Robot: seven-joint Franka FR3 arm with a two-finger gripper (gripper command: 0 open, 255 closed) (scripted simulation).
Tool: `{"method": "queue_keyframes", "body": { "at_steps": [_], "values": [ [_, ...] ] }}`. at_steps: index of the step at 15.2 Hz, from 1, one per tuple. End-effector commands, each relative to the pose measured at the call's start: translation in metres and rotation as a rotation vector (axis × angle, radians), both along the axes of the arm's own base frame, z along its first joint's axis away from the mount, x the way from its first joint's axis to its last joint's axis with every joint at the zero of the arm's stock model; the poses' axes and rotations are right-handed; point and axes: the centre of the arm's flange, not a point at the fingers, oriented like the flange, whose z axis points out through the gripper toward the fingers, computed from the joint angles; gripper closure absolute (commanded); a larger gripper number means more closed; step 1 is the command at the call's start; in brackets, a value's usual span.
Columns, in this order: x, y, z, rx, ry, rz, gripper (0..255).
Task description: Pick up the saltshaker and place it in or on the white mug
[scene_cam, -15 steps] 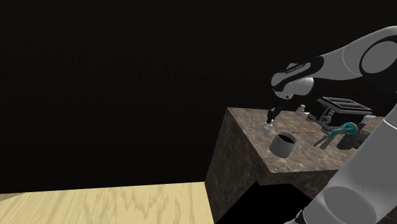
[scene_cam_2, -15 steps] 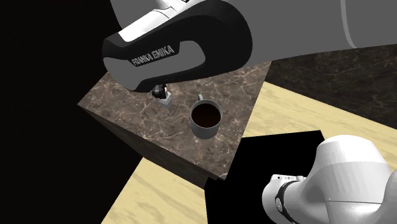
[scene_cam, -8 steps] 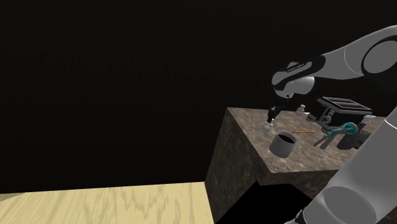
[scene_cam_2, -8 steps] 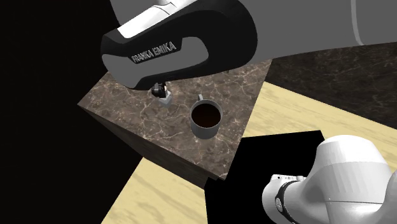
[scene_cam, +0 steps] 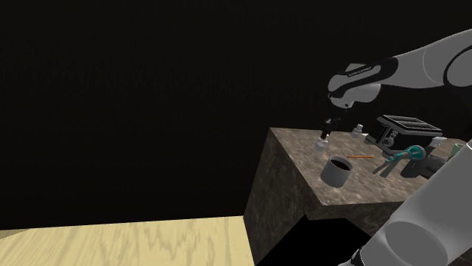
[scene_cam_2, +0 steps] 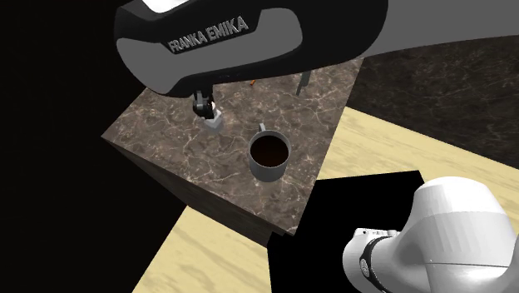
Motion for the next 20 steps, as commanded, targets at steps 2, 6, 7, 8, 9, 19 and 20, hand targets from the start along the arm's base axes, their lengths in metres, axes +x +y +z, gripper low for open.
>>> {"method": "queue_keyframes", "body": {
  "at_steps": [2, 6, 7, 8, 9, 19, 20],
  "values": [
    [0.0, -0.001, 0.016, 0.0, 0.0, 0.0, 255],
    [0.0, -0.001, 0.037, 0.0, 0.0, 0.0, 255],
    [0.0, -0.001, 0.042, 0.0, 0.0, 0.0, 255],
    [0.0, -0.001, 0.048, 0.0, 0.0, 0.0, 255],
    [0.0, -0.001, 0.053, 0.0, 0.0, 0.0, 255],
    [0.0, -0.001, 0.106, 0.0, 0.0, 0.0, 255],
    [0.0, -0.001, 0.111, 0.0, 0.0, 0.0, 255]
  ]
}}
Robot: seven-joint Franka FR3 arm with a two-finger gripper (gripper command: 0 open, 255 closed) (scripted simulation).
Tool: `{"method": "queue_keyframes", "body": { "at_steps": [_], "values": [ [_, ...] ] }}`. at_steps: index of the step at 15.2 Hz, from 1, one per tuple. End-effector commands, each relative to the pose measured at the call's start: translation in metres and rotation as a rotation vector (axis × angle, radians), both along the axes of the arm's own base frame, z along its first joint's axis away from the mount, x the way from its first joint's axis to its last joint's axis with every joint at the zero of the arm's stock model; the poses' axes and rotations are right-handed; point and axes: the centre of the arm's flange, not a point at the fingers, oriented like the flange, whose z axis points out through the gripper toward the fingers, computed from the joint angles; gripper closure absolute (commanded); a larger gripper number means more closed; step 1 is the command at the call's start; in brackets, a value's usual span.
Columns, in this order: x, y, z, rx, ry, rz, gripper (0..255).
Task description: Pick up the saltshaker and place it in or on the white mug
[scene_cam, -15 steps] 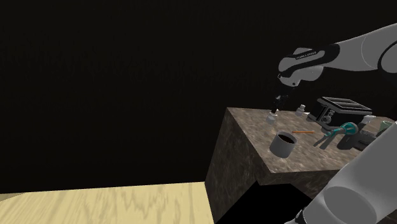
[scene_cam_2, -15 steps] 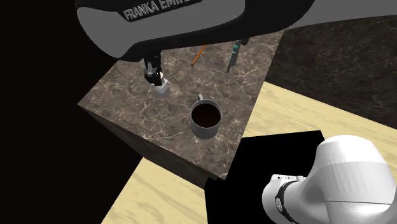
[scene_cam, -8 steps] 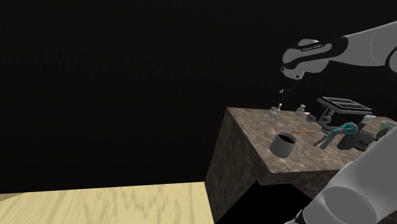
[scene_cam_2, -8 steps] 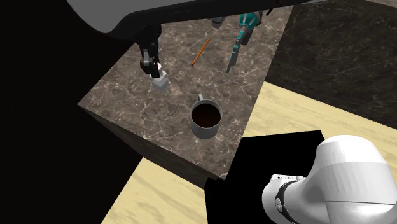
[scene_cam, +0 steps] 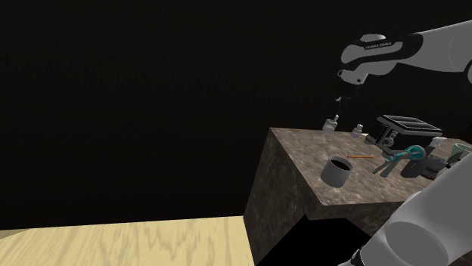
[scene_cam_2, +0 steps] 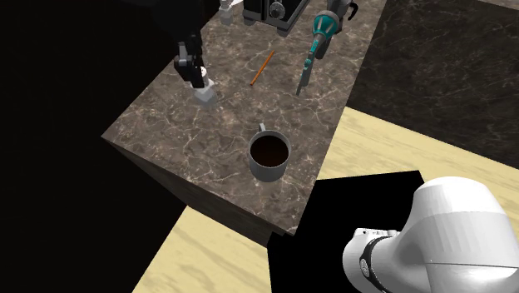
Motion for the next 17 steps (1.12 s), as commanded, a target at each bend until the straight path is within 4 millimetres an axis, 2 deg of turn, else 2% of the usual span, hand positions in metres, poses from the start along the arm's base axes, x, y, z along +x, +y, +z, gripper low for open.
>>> {"method": "queue_keyframes", "body": {
  "at_steps": [1, 3, 15, 17],
  "values": [
    [0.0, 0.0, 0.01, 0.0, 0.0, 0.0, 255],
    [0.0, 0.0, 0.018, 0.0, 0.0, 0.0, 255],
    [-0.131, 0.08, 0.064, 0.0, 0.0, 0.0, 255],
    [-0.131, 0.08, 0.053, 0.0, 0.0, 0.0, 255]
  ]
}}
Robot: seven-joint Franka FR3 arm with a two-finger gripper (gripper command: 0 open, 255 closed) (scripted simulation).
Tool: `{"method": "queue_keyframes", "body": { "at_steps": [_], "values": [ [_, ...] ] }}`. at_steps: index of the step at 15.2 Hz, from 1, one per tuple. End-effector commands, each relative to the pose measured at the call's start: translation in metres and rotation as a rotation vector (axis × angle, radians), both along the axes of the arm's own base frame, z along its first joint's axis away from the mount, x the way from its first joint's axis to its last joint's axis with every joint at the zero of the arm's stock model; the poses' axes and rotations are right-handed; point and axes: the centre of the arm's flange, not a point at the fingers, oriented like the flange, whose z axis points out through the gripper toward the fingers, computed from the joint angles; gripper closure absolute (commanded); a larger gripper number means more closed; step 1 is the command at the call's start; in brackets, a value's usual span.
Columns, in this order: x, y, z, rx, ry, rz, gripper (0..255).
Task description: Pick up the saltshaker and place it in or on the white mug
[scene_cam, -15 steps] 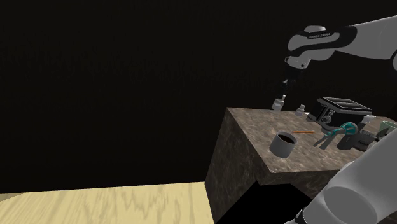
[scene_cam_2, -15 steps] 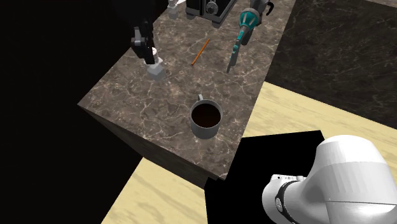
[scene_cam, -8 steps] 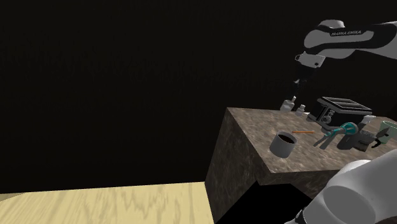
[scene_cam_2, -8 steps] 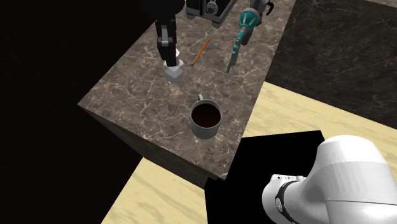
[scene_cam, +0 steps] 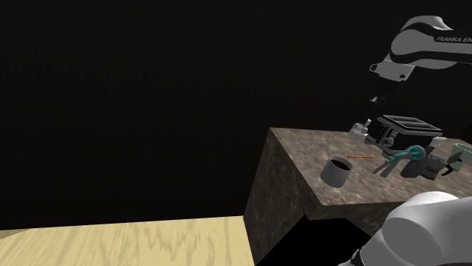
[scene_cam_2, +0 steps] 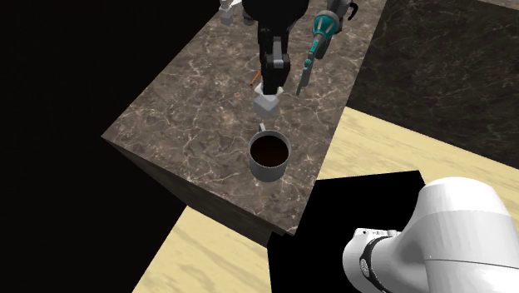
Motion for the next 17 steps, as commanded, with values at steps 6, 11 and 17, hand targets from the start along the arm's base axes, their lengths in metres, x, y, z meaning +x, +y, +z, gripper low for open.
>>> {"method": "queue_keyframes", "body": {
  "at_steps": [6, 11, 17],
  "values": [
    [-0.003, 0.003, -0.035, -0.001, 0.001, 0.0, 255],
    [-0.003, 0.003, -0.061, -0.001, 0.001, 0.0, 255],
    [-0.003, 0.003, -0.093, -0.001, 0.001, 0.0, 255]
  ]
}}
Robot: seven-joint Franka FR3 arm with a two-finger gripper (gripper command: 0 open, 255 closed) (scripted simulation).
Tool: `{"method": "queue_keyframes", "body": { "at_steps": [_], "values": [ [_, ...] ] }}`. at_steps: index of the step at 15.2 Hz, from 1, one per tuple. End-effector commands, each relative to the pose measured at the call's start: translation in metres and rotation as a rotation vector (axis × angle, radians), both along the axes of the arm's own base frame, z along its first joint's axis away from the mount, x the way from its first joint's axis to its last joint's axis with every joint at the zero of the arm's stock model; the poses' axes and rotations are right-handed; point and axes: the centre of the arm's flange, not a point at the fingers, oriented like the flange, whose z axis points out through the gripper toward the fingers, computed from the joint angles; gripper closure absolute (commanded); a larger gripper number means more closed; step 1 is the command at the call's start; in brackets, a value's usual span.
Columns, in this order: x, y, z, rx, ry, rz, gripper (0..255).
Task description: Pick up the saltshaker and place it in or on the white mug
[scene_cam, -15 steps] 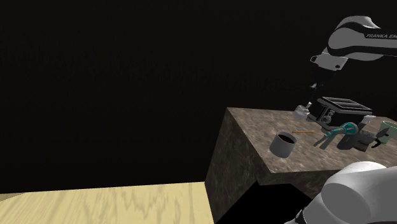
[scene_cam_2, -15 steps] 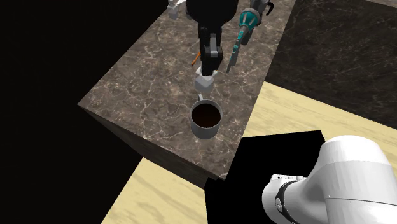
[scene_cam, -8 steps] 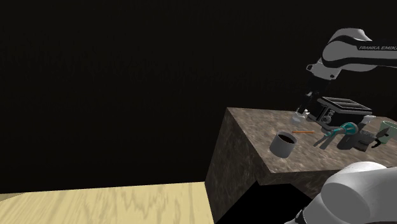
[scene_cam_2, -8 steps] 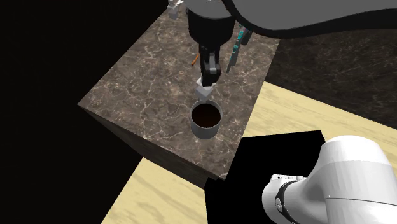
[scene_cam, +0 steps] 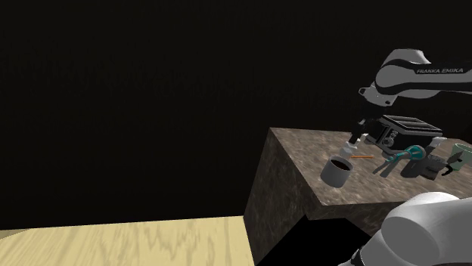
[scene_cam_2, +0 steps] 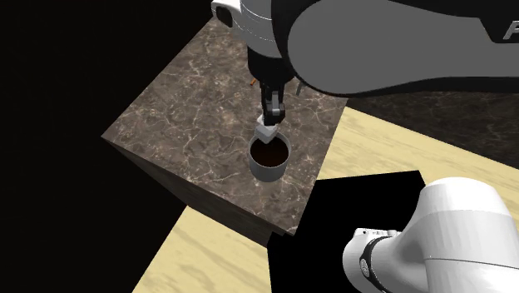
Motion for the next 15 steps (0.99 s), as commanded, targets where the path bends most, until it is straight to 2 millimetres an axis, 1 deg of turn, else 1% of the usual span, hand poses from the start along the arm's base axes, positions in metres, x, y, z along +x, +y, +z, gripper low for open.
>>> {"method": "queue_keyframes", "body": {
  "at_steps": [1, 3, 11, 12, 15],
  "values": [
    [0.0, 0.0, -0.01, 0.0, 0.0, 0.0, 255],
    [0.0, 0.0, -0.021, 0.0, 0.0, 0.0, 255],
    [0.0, 0.0, -0.021, 0.0, 0.0, 0.0, 255],
    [0.0, 0.0, -0.021, 0.0, 0.0, 0.0, 0],
    [0.0, 0.0, -0.021, 0.0, 0.0, 0.0, 0]
  ]
}}
